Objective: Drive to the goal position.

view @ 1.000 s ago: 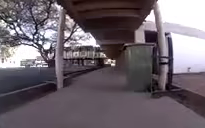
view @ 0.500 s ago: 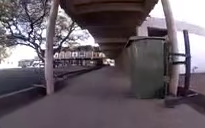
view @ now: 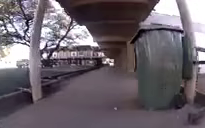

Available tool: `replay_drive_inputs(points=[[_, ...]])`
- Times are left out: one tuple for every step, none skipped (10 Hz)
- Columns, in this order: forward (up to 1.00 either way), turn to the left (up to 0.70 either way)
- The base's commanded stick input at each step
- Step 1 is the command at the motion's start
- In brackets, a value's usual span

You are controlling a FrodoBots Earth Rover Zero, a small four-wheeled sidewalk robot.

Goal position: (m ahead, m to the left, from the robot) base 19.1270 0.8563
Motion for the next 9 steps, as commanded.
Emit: replay_drive_inputs(points=[[1.00, 0.01], [1.00, 0.01], [1.00, 0.01], [1.00, 0.01], [1.00, 0.01], [1.00, 0.01], [1.00, 0.01], [1.00, 0.01], [1.00, 0.01]])
